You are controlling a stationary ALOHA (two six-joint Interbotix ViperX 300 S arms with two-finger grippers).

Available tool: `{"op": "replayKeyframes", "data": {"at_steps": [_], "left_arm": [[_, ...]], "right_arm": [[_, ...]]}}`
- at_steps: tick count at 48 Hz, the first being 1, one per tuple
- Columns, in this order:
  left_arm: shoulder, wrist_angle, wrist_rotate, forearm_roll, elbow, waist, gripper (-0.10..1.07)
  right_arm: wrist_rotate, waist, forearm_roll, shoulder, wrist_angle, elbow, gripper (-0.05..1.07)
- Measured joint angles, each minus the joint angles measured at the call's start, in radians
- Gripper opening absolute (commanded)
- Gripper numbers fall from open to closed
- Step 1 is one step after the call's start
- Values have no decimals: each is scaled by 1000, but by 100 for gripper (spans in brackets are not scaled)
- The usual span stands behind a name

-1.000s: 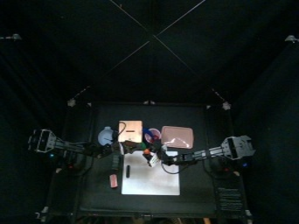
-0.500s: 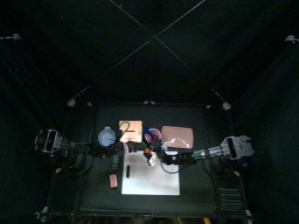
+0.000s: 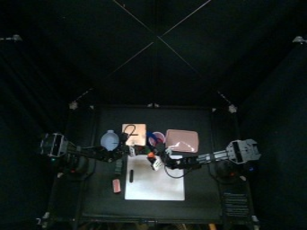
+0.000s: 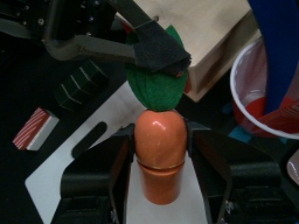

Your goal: Split carrot and put carrot top in bowl

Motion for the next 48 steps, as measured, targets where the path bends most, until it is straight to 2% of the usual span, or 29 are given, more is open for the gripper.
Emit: {"op": "replayKeyframes", "data": {"at_steps": [6, 10, 22, 27, 48], "left_arm": [[0, 0, 3, -3, 0, 2, 40], [-2, 0, 5, 3, -2, 2, 40], [-14, -5, 3, 38, 3, 5, 40], [-26, -8, 3, 40, 8, 3, 40], [-37, -46, 2, 38, 17, 5, 40]], "right_arm": [[2, 2, 0, 0, 2, 0, 50], [2, 2, 2, 0, 2, -2, 56], [-2, 3, 28, 0, 12, 9, 91], [0, 11, 31, 0, 43, 31, 101], [2, 43, 35, -2, 86, 35, 102]]}}
